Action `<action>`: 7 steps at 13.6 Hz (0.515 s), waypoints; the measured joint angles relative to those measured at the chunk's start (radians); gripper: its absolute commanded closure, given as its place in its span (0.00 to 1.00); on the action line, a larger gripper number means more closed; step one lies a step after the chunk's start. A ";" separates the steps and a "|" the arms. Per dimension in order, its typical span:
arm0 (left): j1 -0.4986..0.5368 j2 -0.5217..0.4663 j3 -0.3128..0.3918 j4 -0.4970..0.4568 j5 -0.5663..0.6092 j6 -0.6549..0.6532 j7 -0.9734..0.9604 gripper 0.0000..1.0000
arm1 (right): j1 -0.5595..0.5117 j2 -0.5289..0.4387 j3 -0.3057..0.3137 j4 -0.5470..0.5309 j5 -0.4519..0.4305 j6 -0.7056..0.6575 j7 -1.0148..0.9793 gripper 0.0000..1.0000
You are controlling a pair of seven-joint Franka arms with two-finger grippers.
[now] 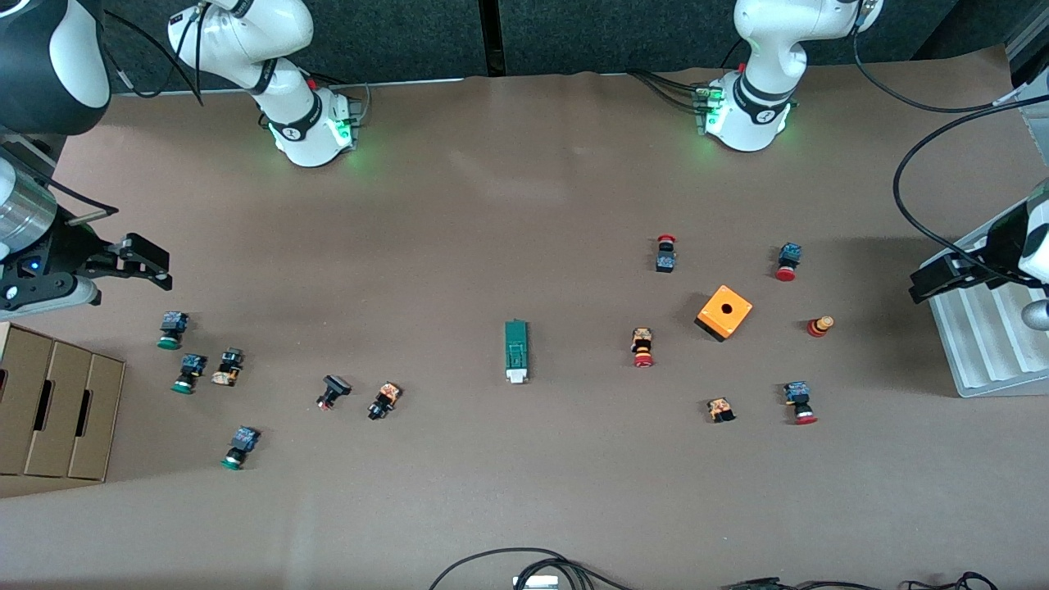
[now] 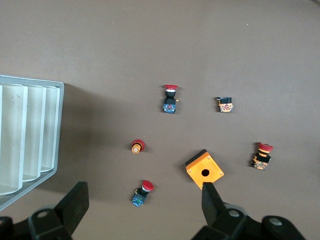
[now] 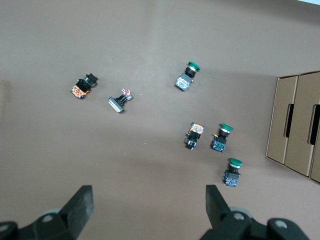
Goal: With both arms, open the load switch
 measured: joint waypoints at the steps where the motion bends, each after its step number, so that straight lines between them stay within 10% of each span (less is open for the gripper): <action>1: 0.000 0.000 0.000 0.000 0.000 0.000 0.000 0.00 | 0.000 0.000 0.000 0.000 0.000 0.000 0.000 0.00; 7: -0.017 0.001 -0.037 0.000 0.000 -0.003 0.001 0.00 | -0.006 0.000 -0.011 -0.001 0.000 -0.041 0.051 0.00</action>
